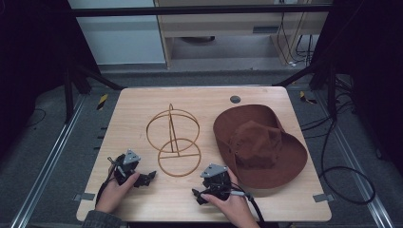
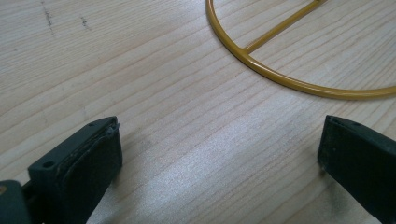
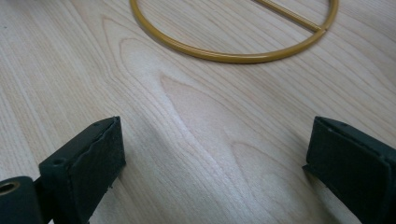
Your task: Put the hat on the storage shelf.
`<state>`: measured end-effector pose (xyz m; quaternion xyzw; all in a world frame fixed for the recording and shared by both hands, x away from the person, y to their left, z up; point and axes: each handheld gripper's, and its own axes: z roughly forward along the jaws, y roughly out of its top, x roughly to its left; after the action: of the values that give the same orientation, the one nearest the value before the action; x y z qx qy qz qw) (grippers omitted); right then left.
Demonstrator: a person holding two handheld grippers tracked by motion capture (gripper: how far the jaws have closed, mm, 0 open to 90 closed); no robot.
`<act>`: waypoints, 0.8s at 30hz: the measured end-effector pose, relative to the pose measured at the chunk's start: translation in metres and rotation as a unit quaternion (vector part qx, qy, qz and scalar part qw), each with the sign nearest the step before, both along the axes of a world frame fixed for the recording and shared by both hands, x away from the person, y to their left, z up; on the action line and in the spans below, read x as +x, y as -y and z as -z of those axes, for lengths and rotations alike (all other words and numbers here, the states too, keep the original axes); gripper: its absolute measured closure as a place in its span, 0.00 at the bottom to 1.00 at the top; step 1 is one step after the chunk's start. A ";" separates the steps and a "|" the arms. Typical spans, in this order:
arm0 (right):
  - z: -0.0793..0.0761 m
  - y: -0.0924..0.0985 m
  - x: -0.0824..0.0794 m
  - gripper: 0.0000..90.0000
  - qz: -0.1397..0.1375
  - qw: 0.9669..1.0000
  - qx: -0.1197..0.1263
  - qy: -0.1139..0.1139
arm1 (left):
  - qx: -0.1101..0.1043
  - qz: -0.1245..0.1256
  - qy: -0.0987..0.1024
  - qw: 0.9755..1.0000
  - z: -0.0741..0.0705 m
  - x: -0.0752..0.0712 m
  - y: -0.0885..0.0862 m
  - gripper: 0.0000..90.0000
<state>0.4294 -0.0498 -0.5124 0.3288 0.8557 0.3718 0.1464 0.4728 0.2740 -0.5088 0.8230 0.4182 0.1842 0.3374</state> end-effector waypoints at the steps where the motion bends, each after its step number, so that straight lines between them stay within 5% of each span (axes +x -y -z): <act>1: 0.000 0.001 0.000 0.05 0.002 1.000 -0.002 0.001 | 0.000 0.000 0.000 1.000 0.000 0.000 0.000 0.00; 12: -0.011 0.006 -0.007 0.09 -0.007 1.000 0.006 -0.003 | -0.001 -0.002 0.000 1.000 0.000 0.000 0.000 0.00; 19: -0.076 0.017 -0.015 0.08 -0.031 0.999 0.004 0.020 | -0.001 -0.002 0.000 1.000 0.000 0.000 0.000 0.00; 24: -0.115 0.041 0.001 0.09 -0.011 0.999 -0.021 0.031 | 0.000 -0.001 0.000 1.000 0.000 0.000 0.000 0.00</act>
<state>0.4305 -0.0907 -0.3978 0.3044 0.8619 0.3657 0.1753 0.4724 0.2738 -0.5088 0.8226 0.4191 0.1844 0.3371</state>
